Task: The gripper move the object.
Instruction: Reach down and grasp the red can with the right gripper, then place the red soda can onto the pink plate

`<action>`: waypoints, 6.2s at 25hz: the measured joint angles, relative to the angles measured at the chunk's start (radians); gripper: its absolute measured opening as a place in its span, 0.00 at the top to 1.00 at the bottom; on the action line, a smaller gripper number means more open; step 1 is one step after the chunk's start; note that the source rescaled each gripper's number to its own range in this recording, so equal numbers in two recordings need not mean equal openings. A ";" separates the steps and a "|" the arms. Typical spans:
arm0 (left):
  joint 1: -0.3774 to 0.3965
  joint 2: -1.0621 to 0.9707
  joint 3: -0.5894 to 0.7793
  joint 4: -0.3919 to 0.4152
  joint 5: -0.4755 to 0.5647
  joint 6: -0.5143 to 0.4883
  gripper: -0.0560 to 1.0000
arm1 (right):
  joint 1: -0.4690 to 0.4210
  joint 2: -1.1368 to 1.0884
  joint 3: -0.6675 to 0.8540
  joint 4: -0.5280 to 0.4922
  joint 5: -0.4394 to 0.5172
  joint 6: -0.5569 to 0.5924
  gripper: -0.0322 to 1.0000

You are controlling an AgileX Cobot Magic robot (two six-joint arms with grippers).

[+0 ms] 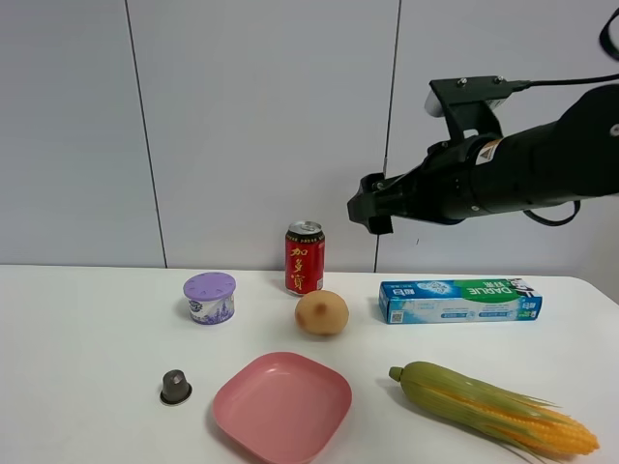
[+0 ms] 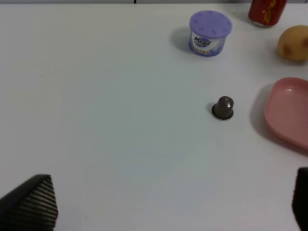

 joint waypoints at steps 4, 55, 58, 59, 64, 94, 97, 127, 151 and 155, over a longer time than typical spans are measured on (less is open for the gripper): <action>0.000 0.000 0.000 0.000 0.000 0.000 0.00 | 0.000 0.087 0.000 -0.028 -0.110 0.000 0.03; 0.000 -0.001 0.000 0.000 0.000 0.000 0.00 | 0.000 0.652 -0.406 -0.066 -0.347 0.016 0.03; 0.000 -0.001 0.000 0.000 0.000 0.000 0.00 | 0.000 0.675 -0.443 -0.073 -0.346 0.026 0.03; 0.000 -0.001 0.000 0.000 0.000 0.000 0.00 | 0.000 0.686 -0.463 -0.073 -0.344 0.027 0.03; 0.000 -0.001 0.000 0.001 0.000 0.000 0.00 | 0.001 0.735 -0.553 -0.074 -0.305 0.038 0.03; 0.000 -0.001 0.000 0.000 0.000 0.000 0.00 | 0.018 0.926 -0.822 -0.115 -0.231 0.052 0.03; 0.000 -0.001 0.000 0.000 0.000 0.000 0.00 | 0.018 0.945 -0.855 -0.114 -0.215 0.052 0.03; 0.000 -0.001 0.000 0.000 0.000 0.000 0.00 | 0.018 0.869 -0.891 -0.101 -0.044 0.058 0.96; 0.000 -0.001 0.000 0.000 0.000 0.000 0.00 | 0.226 0.515 -0.891 -0.112 0.692 0.058 0.96; 0.000 -0.001 0.000 0.000 0.000 0.000 0.00 | 0.248 0.481 -0.891 -0.099 0.839 0.059 0.96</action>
